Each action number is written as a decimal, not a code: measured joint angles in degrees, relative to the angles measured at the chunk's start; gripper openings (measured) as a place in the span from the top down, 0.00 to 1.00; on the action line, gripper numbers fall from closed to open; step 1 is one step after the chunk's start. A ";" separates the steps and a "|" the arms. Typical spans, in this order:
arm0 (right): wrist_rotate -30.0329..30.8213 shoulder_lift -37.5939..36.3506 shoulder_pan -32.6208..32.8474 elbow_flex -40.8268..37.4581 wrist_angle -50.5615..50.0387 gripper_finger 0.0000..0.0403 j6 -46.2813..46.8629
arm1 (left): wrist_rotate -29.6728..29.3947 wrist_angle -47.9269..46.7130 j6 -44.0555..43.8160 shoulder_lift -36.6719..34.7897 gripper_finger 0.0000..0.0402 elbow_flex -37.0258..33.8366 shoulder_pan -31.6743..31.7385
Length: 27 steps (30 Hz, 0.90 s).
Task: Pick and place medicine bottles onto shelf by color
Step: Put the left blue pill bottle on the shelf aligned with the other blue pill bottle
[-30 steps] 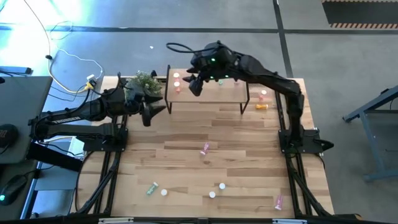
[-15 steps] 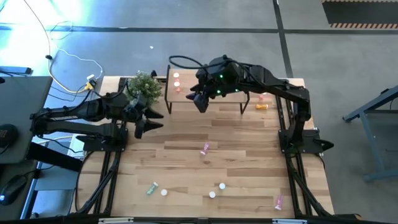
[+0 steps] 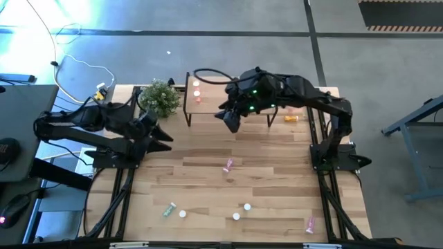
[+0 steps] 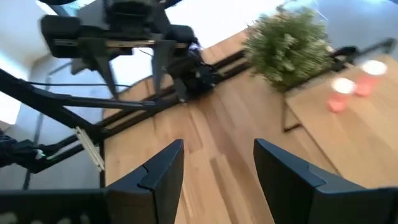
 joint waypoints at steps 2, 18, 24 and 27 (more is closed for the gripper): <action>1.72 -1.05 0.00 0.00 -2.34 0.54 -0.02 | -0.08 -0.92 -2.60 0.64 0.40 0.01 -2.12; 6.35 -3.97 -0.92 -0.02 -19.92 0.54 -1.58 | -9.82 -14.39 -16.94 15.73 0.41 -0.03 -23.75; 6.33 -3.94 -0.92 -0.02 -22.44 0.54 -3.05 | -14.00 -15.48 -23.46 22.39 0.41 -0.05 -34.55; 6.33 -3.94 -0.92 -0.02 -22.79 0.54 -3.92 | -17.11 -14.79 -27.19 25.37 0.41 -0.05 -39.49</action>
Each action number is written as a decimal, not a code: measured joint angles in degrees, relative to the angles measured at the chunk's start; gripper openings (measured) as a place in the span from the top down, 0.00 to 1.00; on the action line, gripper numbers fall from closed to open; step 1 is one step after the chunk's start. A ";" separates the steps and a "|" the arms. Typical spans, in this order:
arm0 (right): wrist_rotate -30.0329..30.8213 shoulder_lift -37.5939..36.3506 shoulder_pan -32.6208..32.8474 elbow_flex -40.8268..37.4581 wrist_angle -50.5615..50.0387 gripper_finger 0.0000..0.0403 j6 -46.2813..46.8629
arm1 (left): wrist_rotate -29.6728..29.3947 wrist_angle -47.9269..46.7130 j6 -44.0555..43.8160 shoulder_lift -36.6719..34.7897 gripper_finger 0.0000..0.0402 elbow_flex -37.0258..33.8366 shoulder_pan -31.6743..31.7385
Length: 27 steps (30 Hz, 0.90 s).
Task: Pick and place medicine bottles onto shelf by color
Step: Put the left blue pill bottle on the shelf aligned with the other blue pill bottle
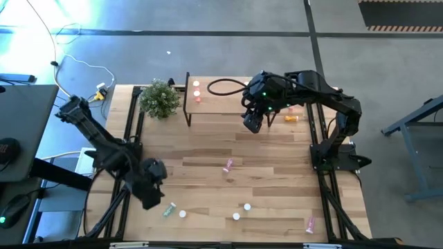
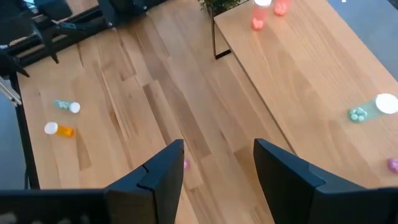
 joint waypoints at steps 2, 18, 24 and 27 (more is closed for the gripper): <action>0.00 0.00 0.00 0.00 -0.02 0.54 -0.60 | -2.23 0.10 -2.95 1.93 0.41 0.00 -2.79; -0.07 0.04 0.00 0.00 -0.04 0.54 -1.70 | -6.02 9.23 -17.02 18.40 0.41 0.00 -10.31; -0.17 0.04 0.00 0.00 -0.05 0.54 -1.72 | -6.02 11.87 -19.32 24.14 0.41 -0.02 -10.29; -0.17 0.06 0.03 0.00 -0.05 0.54 -1.89 | -5.88 11.90 -20.54 26.20 0.41 -0.01 -10.29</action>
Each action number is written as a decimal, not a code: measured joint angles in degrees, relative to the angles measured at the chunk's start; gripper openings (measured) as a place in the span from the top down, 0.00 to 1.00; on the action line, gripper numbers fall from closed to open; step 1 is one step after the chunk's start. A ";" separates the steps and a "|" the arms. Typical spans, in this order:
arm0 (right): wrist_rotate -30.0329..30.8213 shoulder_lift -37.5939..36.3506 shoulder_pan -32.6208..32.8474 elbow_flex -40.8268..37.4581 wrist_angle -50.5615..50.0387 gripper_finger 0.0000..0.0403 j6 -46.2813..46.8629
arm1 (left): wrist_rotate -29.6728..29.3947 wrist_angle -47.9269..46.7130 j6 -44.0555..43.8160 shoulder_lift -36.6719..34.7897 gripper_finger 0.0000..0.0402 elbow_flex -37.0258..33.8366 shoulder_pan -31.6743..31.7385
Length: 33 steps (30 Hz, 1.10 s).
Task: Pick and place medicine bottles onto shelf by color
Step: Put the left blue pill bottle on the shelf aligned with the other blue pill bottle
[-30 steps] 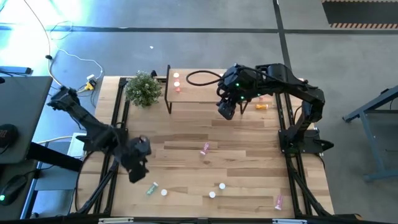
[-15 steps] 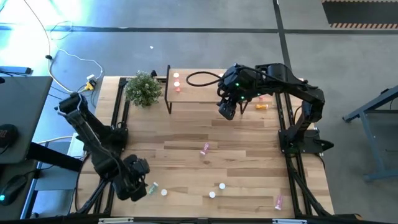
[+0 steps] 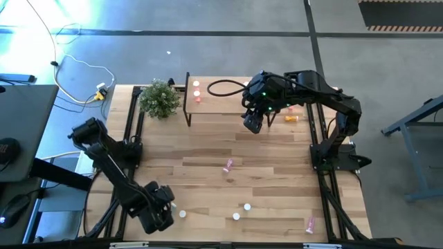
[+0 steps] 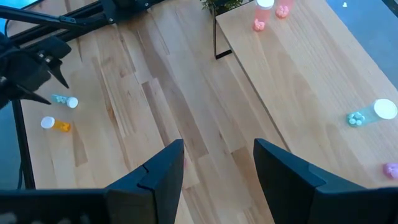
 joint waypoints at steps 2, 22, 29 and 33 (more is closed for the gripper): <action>0.00 0.01 0.01 0.00 0.00 0.54 -0.07 | 0.02 0.18 -0.60 0.88 0.41 -0.01 0.00; 0.04 0.01 0.01 0.00 0.01 0.54 -0.07 | -0.14 2.12 -3.18 7.65 0.41 0.01 1.78; 0.04 0.03 0.01 0.00 0.00 0.54 -0.06 | 1.53 3.08 -3.17 7.90 0.45 -0.93 2.51; 0.04 0.03 0.02 0.00 0.00 0.54 -0.07 | 1.64 2.72 -3.16 7.17 0.57 -1.22 2.54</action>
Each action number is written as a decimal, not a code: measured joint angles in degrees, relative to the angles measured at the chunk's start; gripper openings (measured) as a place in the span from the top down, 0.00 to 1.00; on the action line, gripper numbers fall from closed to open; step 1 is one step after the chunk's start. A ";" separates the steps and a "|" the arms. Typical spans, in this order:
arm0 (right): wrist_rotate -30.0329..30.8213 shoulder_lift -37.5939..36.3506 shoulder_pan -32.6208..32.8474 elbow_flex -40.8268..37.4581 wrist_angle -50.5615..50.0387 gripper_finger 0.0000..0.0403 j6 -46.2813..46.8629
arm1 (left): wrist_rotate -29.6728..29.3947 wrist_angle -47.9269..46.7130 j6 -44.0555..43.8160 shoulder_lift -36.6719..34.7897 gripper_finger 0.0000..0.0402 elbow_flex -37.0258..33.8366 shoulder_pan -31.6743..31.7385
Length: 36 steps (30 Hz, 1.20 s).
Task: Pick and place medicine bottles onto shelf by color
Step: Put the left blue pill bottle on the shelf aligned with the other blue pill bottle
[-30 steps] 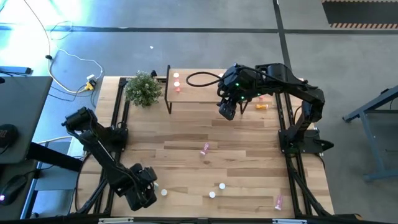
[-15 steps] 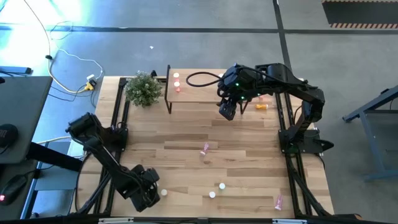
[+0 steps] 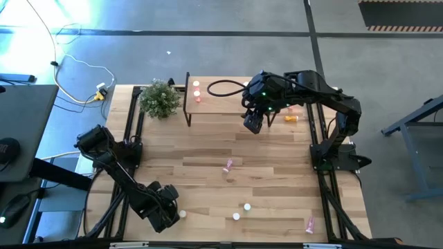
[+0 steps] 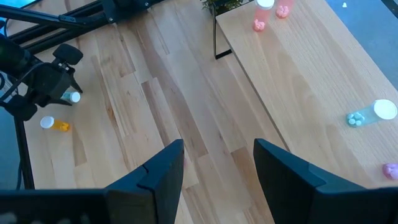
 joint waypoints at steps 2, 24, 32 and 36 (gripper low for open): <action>0.00 0.00 0.00 0.00 0.00 0.54 0.00 | 0.15 -0.16 -0.10 -0.12 0.63 -0.06 0.02; -0.32 0.00 -0.03 0.00 0.00 0.54 -2.48 | -6.57 0.71 -0.18 -12.15 0.77 -0.04 2.54; -0.62 0.00 -0.03 0.00 0.51 0.47 -5.11 | -16.91 1.43 9.42 -22.96 0.77 -0.04 7.79; -1.06 0.00 -0.03 0.00 2.51 0.39 -5.11 | -20.25 3.61 17.77 -27.66 0.77 -0.02 11.60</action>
